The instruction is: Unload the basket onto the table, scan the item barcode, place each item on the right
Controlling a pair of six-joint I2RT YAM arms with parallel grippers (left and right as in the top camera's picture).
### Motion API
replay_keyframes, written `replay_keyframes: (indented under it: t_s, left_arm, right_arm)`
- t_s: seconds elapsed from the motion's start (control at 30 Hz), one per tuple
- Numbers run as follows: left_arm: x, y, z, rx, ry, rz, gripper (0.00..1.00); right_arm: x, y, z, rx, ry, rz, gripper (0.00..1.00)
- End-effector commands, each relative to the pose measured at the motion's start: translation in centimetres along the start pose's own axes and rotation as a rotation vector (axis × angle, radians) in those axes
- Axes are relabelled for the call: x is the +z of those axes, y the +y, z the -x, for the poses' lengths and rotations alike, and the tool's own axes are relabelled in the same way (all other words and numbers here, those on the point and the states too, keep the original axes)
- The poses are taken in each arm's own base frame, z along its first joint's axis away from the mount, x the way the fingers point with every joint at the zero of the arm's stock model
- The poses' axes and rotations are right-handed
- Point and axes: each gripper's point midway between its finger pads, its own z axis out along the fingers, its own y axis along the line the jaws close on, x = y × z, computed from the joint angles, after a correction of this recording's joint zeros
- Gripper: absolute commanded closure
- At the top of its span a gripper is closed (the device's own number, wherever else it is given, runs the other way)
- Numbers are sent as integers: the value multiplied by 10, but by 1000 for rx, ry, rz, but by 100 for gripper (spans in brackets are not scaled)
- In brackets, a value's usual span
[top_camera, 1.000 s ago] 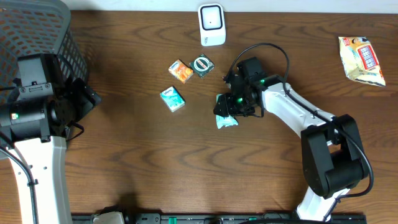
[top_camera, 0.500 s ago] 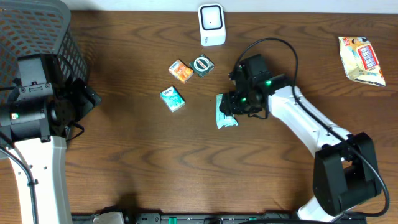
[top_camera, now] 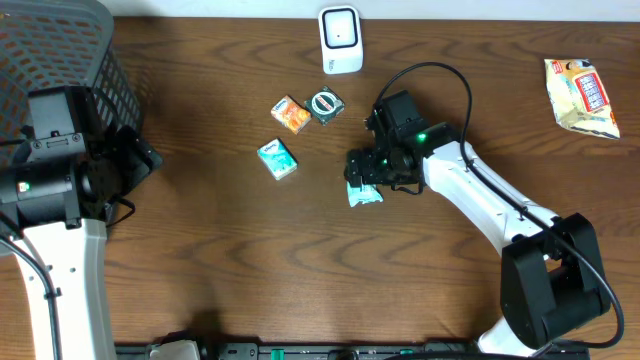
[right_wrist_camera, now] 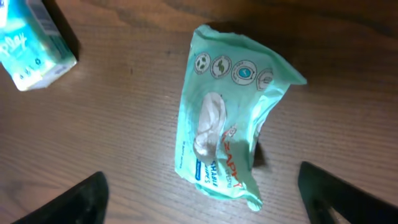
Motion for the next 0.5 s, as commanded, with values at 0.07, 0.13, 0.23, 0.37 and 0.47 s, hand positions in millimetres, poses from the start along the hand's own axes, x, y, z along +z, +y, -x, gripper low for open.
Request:
replay_keyframes:
  t_s: [0.07, 0.13, 0.23, 0.37, 0.47]
  left_arm:
    - [0, 1, 1, -12, -3, 4, 2]
    - [0, 1, 1, -12, -3, 4, 2]
    - [0, 1, 1, -12, -3, 4, 2]
    - [0, 1, 1, -12, -3, 4, 2]
    - [0, 1, 1, -12, -3, 4, 3]
  right_arm:
    - [-5, 2, 5, 37, -20, 0, 1]
    - [-5, 3, 4, 35, -17, -1, 1]
    - [-5, 3, 2, 35, -12, -3, 1]
    - [-4, 2, 0, 35, -2, -7, 1]
    - [-4, 3, -1, 34, 0, -7, 1]
